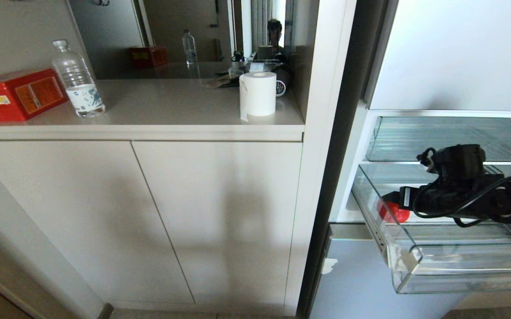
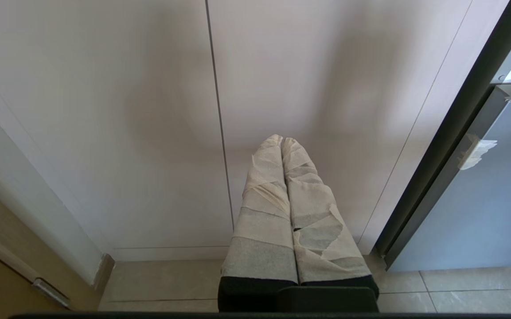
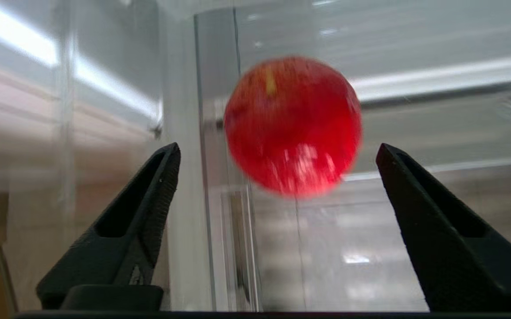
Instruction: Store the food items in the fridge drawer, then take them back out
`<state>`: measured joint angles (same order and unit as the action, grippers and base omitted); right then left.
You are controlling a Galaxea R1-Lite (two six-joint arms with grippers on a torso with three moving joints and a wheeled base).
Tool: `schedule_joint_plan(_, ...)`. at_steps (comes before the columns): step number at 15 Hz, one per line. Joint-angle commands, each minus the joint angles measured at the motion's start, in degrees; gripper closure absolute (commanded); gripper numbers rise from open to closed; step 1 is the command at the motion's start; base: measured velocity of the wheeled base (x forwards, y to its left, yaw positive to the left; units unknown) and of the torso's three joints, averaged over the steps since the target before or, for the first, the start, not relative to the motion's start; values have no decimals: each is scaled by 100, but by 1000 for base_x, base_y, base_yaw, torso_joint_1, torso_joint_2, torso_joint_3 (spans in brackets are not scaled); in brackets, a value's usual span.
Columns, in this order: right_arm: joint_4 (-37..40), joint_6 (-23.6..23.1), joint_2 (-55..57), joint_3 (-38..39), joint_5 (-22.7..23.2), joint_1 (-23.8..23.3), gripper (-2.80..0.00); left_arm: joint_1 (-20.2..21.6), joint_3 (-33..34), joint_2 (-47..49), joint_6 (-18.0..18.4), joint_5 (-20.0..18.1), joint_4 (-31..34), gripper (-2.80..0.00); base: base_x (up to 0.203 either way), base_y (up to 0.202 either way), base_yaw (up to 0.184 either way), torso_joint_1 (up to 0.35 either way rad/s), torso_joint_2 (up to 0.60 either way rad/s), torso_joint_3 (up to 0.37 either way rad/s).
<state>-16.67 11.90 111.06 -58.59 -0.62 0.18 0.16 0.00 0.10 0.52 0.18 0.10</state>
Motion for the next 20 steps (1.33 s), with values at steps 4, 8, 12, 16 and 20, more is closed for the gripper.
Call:
schedule_joint_plan(4,-73,295,566,-267,10,-1,-280,2,0,-1,0,-1,-1,0,0,0,0,0,0,0)
schedule_joint_plan(8,-90,286,663,-285,-26,-27,-280,2,0,0,0,-1,-1,0,0,0,0,0,0,0)
schedule_joint_plan(12,-90,278,777,-285,-26,-78,-280,2,0,-1,0,-1,-1,0,0,0,0,0,0,0)
schedule_joint_plan(16,-90,251,773,-293,-35,-172,-280,2,0,-1,0,-1,-1,0,0,0,0,0,0,0)
schedule_joint_plan(20,-90,267,869,-367,-26,-203,-280,2,0,8,0,-1,-1,0,0,0,0,0,0,0)
